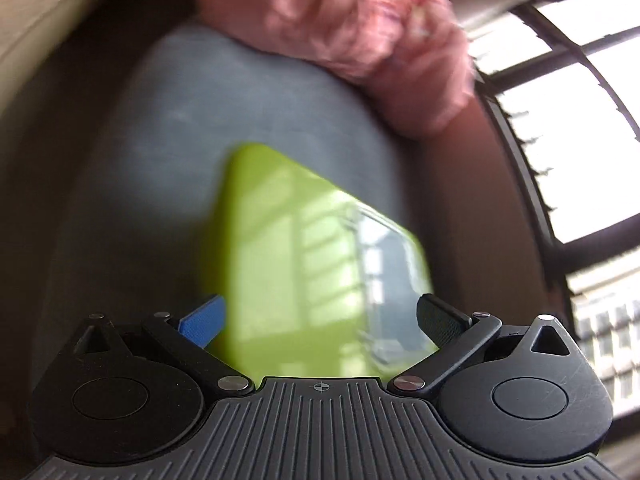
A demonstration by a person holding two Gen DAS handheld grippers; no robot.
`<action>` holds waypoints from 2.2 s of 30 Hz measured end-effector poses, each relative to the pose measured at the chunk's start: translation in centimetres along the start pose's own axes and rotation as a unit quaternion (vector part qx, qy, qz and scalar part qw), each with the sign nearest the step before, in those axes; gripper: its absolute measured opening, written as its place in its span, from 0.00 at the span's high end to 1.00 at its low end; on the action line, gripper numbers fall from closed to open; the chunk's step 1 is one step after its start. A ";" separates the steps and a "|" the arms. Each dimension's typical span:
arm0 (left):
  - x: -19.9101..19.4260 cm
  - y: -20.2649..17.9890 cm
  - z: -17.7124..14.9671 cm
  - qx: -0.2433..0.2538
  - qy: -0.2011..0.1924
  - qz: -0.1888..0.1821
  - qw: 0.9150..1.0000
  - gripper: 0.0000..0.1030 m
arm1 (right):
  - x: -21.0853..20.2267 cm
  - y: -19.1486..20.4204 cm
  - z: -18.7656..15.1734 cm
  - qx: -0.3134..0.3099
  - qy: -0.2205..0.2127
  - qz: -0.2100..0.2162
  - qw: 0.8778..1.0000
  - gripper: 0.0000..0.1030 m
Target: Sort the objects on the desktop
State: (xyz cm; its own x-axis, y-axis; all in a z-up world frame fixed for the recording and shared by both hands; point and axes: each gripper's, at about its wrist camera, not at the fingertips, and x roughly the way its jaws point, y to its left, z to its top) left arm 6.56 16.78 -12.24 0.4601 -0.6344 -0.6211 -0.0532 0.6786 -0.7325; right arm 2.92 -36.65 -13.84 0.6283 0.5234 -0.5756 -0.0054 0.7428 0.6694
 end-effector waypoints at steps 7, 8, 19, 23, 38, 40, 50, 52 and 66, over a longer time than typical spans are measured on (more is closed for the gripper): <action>5.5 4.4 1.1 -0.069 0.041 -0.008 0.997 0.00 | 2.2 -2.8 4.1 -0.029 -0.025 -0.100 0.994 0.29; 6.3 4.4 1.2 -0.077 0.051 -0.027 0.995 0.00 | 3.2 -3.4 4.4 -0.024 -0.016 -0.103 0.994 0.30; 11.4 3.4 3.0 -0.049 0.110 -0.067 0.990 0.00 | 10.9 -8.6 6.4 0.058 0.059 0.011 0.997 0.30; 12.4 4.4 3.8 -0.059 0.108 -0.112 0.986 0.00 | 13.0 -10.5 7.0 0.067 0.109 0.077 0.989 0.32; 16.4 0.0 10.7 -0.001 0.083 -0.093 0.992 0.00 | 15.5 -13.5 9.0 0.159 0.083 0.171 0.969 0.42; 16.6 -0.4 10.2 0.013 0.100 -0.076 0.992 0.00 | 15.6 -13.7 9.1 0.162 0.082 0.172 0.968 0.42; 15.5 4.9 3.0 -0.067 0.165 -0.148 0.973 0.00 | 15.7 -11.5 9.4 0.086 0.149 0.132 0.976 0.30; 16.4 6.0 2.8 -0.086 0.182 -0.185 0.962 0.00 | 15.9 -12.3 9.4 0.095 0.172 0.144 0.970 0.30; 18.4 8.5 3.7 -0.076 0.224 -0.290 0.927 0.00 | 18.7 -15.4 8.1 0.142 0.177 0.273 0.935 0.36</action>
State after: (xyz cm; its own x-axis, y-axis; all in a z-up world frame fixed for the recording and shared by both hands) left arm 17.91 12.26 -28.91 0.0369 -0.9897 -0.1382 -0.0513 0.1363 -0.9893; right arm 21.05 -41.68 -31.05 0.2949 0.9350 -0.1968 -0.0121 0.2096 0.9777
